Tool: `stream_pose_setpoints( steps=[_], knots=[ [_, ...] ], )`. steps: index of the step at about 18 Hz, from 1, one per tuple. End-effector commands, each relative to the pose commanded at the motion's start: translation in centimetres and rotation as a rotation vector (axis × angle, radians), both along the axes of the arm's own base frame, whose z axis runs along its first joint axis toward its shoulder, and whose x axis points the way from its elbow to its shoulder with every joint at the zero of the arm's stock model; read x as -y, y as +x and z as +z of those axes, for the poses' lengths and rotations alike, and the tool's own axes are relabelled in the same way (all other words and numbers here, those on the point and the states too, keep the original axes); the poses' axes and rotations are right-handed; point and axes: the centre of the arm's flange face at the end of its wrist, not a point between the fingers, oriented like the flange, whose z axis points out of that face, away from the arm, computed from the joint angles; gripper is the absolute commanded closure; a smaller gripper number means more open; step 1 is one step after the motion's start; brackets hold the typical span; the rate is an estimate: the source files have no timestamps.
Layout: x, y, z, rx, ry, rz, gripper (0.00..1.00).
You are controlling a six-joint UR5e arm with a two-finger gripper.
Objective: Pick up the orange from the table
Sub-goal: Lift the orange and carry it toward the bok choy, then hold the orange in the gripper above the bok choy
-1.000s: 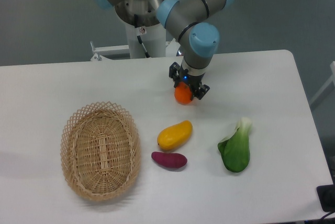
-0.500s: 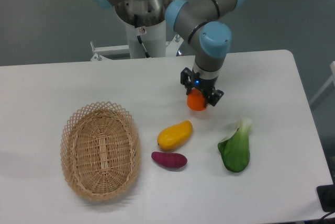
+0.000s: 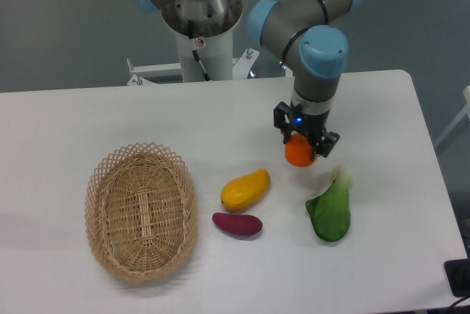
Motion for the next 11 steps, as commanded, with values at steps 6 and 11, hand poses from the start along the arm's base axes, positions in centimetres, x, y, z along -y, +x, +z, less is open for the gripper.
stream_pose_setpoints(
  steps=[6,11],
  knots=[
    [-0.3,-1.6,1.1,-0.037,-0.011,-0.001,0.41],
    [-1.0,-3.3,2.2,-0.043,-0.027,0.002,0.41]
  ],
)
